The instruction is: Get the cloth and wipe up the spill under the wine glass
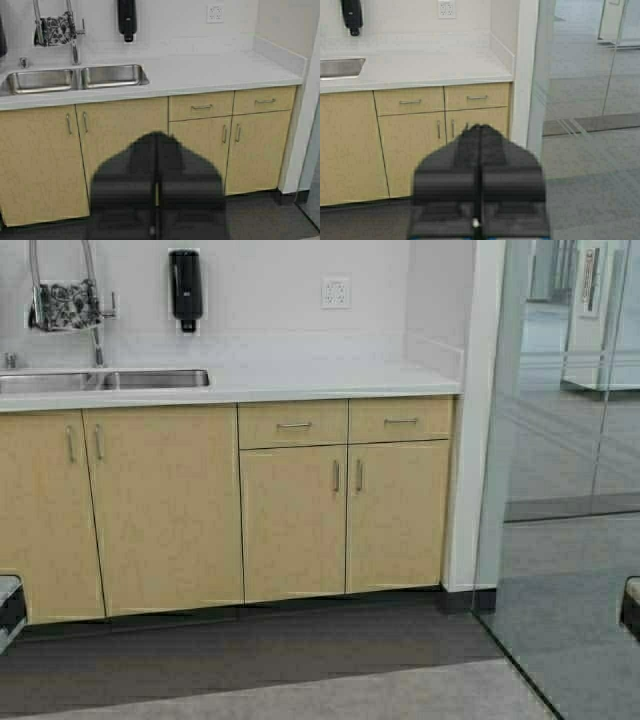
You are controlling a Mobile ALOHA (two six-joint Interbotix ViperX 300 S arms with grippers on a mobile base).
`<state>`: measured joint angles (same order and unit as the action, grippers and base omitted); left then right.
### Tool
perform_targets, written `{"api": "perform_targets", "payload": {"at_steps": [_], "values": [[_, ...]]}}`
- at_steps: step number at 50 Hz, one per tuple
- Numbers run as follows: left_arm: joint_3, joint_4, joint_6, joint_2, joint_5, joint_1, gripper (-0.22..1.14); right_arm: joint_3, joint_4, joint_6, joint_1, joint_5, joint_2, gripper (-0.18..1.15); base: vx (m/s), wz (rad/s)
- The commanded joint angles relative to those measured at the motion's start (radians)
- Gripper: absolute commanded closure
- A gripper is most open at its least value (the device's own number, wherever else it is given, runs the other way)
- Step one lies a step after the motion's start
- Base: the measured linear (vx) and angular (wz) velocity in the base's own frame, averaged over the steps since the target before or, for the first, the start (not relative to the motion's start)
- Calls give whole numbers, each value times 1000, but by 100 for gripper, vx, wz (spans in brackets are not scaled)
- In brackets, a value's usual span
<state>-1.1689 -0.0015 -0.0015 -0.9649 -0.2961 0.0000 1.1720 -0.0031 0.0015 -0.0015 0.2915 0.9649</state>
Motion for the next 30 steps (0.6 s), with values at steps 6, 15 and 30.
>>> {"api": "perform_targets", "payload": {"at_steps": [6, 15, 30], "values": [[20, 2, 0, -11, 43, -11, 88, -21, -14, -5, 11, 18, -14, 91, 0, 0], [26, 6, -9, 64, 11, -11, 88, -41, -40, 5, 11, 31, -77, 91, 2, 1], [20, 11, -14, 72, -12, -11, 88, -25, -49, 54, 11, 107, -129, 91, 10, 4]]}}
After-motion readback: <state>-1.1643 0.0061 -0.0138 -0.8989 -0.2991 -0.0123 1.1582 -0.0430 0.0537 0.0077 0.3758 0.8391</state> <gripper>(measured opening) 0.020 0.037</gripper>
